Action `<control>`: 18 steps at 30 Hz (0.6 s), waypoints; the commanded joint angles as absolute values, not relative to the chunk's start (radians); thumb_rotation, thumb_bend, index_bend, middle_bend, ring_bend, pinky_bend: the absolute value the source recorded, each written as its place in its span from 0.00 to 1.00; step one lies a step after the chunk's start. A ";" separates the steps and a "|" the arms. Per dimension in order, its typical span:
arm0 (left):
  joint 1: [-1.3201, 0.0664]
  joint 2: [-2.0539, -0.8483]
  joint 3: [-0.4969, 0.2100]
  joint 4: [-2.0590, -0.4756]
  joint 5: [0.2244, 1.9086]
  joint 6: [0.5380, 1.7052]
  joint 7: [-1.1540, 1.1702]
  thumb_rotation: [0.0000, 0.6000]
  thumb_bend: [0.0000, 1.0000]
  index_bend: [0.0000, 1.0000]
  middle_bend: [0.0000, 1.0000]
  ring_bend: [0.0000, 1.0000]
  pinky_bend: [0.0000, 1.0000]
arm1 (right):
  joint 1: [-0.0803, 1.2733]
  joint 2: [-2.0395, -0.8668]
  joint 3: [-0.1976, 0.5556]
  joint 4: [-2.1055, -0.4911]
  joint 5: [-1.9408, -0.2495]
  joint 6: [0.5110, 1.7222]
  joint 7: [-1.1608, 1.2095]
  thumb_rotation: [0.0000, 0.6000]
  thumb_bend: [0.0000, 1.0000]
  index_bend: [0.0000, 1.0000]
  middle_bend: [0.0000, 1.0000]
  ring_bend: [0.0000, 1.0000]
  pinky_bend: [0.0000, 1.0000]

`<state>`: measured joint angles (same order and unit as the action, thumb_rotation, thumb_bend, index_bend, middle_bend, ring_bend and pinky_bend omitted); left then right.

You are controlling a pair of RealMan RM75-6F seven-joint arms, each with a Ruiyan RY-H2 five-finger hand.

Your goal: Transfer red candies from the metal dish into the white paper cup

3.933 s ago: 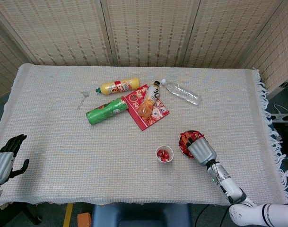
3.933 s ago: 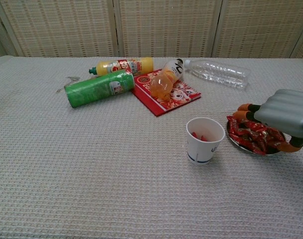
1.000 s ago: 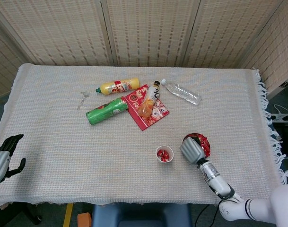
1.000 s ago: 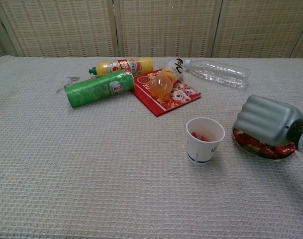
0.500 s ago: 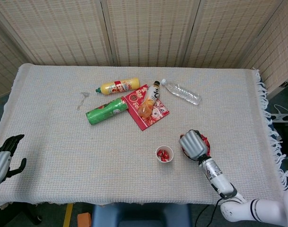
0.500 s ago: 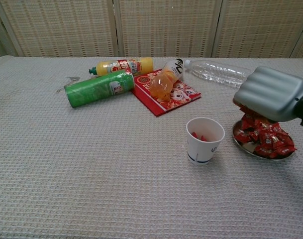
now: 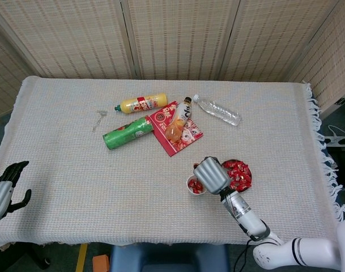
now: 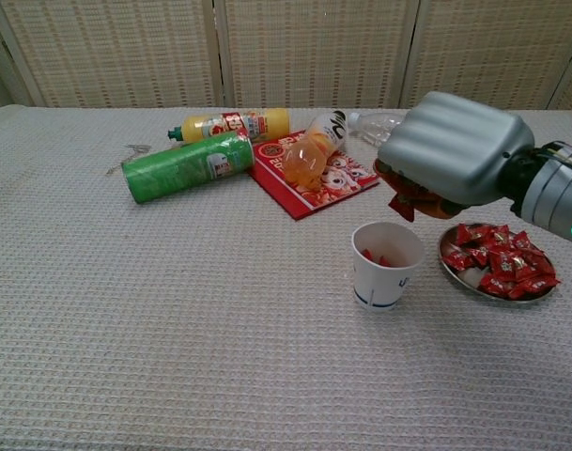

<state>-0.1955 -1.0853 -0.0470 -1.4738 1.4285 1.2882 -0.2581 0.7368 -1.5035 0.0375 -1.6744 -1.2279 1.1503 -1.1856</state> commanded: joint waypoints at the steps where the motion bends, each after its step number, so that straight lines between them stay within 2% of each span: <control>1: -0.195 -1.085 -0.047 -1.473 1.430 1.289 -0.261 1.00 0.49 0.01 0.04 0.00 0.23 | 0.747 -1.521 0.037 -1.667 -1.219 1.138 -1.206 1.00 0.34 0.95 0.82 0.70 1.00; 6: -0.195 -1.083 -0.047 -1.472 1.431 1.290 -0.266 1.00 0.49 0.01 0.04 0.00 0.23 | 0.752 -1.530 0.034 -1.666 -1.213 1.137 -1.239 1.00 0.34 0.90 0.82 0.70 1.00; 11: -0.195 -1.082 -0.047 -1.472 1.432 1.289 -0.271 1.00 0.49 0.01 0.04 0.00 0.23 | 0.756 -1.528 0.030 -1.675 -1.213 1.138 -1.260 1.00 0.34 0.67 0.75 0.69 1.00; 18: -0.196 -1.081 -0.046 -1.471 1.433 1.288 -0.275 1.00 0.49 0.01 0.04 0.00 0.23 | 0.757 -1.526 0.023 -1.685 -1.217 1.139 -1.275 1.00 0.34 0.55 0.67 0.68 1.00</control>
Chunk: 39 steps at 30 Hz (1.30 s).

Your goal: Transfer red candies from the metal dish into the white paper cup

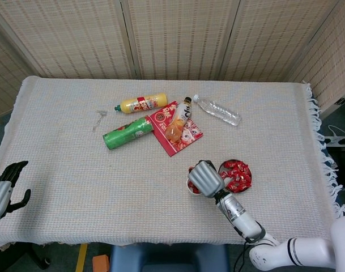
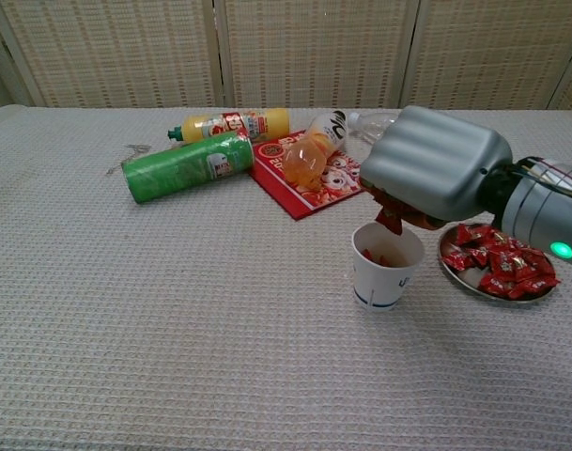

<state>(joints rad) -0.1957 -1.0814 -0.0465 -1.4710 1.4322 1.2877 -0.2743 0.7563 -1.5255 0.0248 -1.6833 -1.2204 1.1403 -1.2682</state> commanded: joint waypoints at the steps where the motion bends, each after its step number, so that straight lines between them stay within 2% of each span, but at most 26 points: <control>1: -0.195 -1.081 -0.046 -1.471 1.433 1.289 -0.276 1.00 0.49 0.01 0.04 0.00 0.23 | 0.758 -1.527 0.023 -1.686 -1.214 1.137 -1.277 1.00 0.34 0.54 0.66 0.68 1.00; 5: -0.194 -1.079 -0.046 -1.472 1.434 1.292 -0.279 1.00 0.49 0.01 0.05 0.00 0.23 | 0.760 -1.527 0.020 -1.691 -1.206 1.134 -1.289 1.00 0.34 0.42 0.62 0.67 1.00; 9: -0.194 -1.078 -0.046 -1.472 1.433 1.289 -0.282 1.00 0.49 0.01 0.05 0.00 0.23 | 0.759 -1.529 0.020 -1.690 -1.213 1.140 -1.286 1.00 0.34 0.36 0.58 0.67 1.00; 15: -0.194 -1.078 -0.047 -1.471 1.433 1.290 -0.283 1.00 0.49 0.01 0.05 0.00 0.23 | 0.760 -1.530 0.023 -1.692 -1.215 1.140 -1.273 1.00 0.34 0.33 0.57 0.67 1.00; 24: -0.190 -1.075 -0.047 -1.473 1.437 1.299 -0.288 1.00 0.49 0.01 0.05 0.00 0.23 | 0.774 -1.547 0.042 -1.689 -1.233 1.138 -1.245 1.00 0.34 0.35 0.57 0.67 1.00; 28: -0.188 -1.073 -0.046 -1.472 1.440 1.304 -0.293 1.00 0.49 0.01 0.06 0.00 0.23 | 0.757 -1.528 0.045 -1.702 -1.240 1.171 -1.235 1.00 0.34 0.30 0.55 0.66 1.00; 35: -0.190 -1.077 -0.044 -1.475 1.441 1.301 -0.280 1.00 0.49 0.01 0.06 0.00 0.23 | 0.697 -1.450 0.043 -1.746 -1.200 1.190 -1.087 1.00 0.24 0.11 0.34 0.61 1.00; 39: -0.192 -1.081 -0.044 -1.476 1.435 1.294 -0.265 1.00 0.49 0.01 0.06 0.00 0.23 | 0.674 -1.384 0.034 -1.744 -1.115 1.137 -1.003 1.00 0.22 0.02 0.21 0.54 1.00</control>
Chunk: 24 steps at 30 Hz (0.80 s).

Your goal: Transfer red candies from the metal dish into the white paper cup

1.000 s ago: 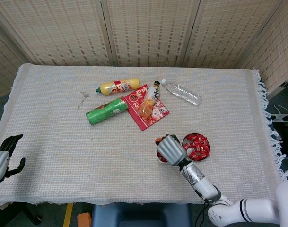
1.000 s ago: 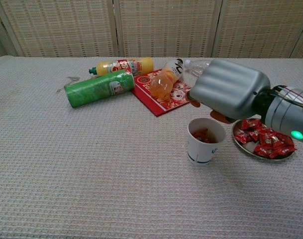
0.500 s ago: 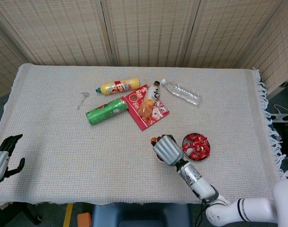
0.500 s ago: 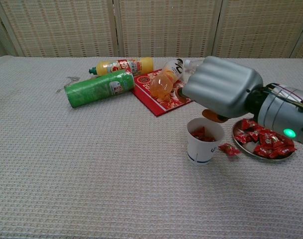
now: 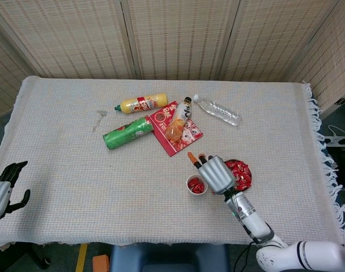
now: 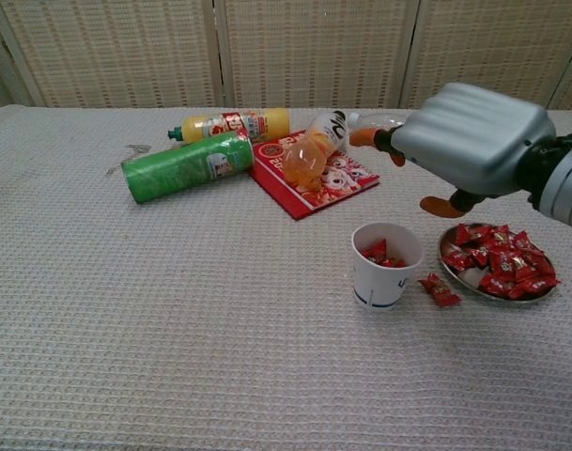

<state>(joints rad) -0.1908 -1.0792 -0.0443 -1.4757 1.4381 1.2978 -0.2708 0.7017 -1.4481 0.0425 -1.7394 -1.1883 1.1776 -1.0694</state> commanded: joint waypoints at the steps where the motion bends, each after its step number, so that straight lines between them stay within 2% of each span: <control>1: -0.193 -1.082 -0.045 -1.477 1.433 1.292 -0.263 1.00 0.49 0.01 0.06 0.00 0.23 | 0.675 -1.372 0.029 -1.739 -1.098 1.126 -1.010 1.00 0.21 0.01 0.19 0.53 1.00; 5: -0.195 -1.086 -0.045 -1.478 1.429 1.286 -0.252 1.00 0.49 0.01 0.06 0.00 0.23 | 0.678 -1.346 0.002 -1.714 -1.061 1.117 -1.081 1.00 0.21 0.00 0.16 0.49 1.00; 13: -0.199 -1.089 -0.043 -1.481 1.431 1.280 -0.239 1.00 0.49 0.01 0.06 0.00 0.23 | 0.676 -1.364 -0.074 -1.671 -0.949 1.130 -1.304 1.00 0.21 0.00 0.16 0.49 1.00; 24: -0.200 -1.090 -0.045 -1.478 1.424 1.276 -0.239 1.00 0.49 0.01 0.06 0.00 0.23 | 0.695 -1.419 -0.109 -1.604 -0.875 1.092 -1.353 1.00 0.21 0.00 0.16 0.49 1.00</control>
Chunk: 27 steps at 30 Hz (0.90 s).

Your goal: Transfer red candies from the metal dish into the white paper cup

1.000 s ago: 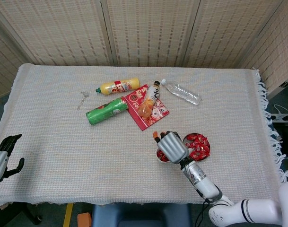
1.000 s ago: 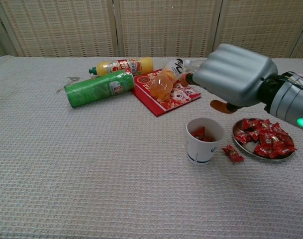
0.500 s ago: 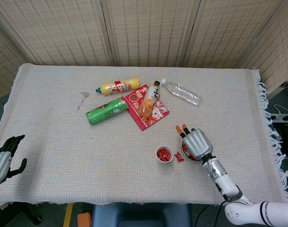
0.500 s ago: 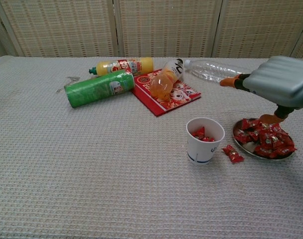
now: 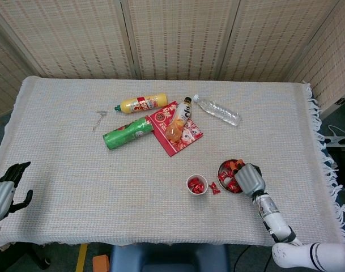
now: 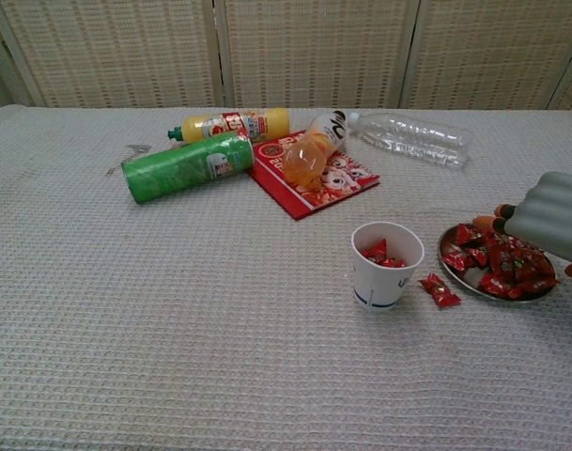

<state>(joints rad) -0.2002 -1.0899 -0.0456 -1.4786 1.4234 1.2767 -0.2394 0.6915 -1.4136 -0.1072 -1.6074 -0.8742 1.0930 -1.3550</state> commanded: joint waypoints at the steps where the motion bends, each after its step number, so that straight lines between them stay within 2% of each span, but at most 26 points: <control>1: -0.201 -1.090 -0.045 -1.478 1.425 1.276 -0.239 1.00 0.49 0.01 0.06 0.00 0.23 | 0.696 -1.423 -0.108 -1.602 -0.879 1.094 -1.348 1.00 0.20 0.00 0.16 0.49 1.00; 17: -0.198 -1.086 -0.045 -1.474 1.428 1.281 -0.256 1.00 0.49 0.01 0.06 0.00 0.23 | 0.713 -1.472 -0.120 -1.574 -0.823 1.120 -1.402 1.00 0.20 0.00 0.16 0.49 1.00; 22: -0.201 -1.087 -0.043 -1.472 1.430 1.275 -0.258 1.00 0.49 0.01 0.06 0.00 0.23 | 0.717 -1.490 -0.127 -1.557 -0.821 1.128 -1.415 1.00 0.20 0.08 0.17 0.50 1.00; 27: -0.201 -1.088 -0.042 -1.470 1.432 1.276 -0.262 1.00 0.49 0.01 0.06 0.00 0.23 | 0.718 -1.515 -0.136 -1.526 -0.833 1.134 -1.421 1.00 0.20 0.12 0.24 0.52 1.00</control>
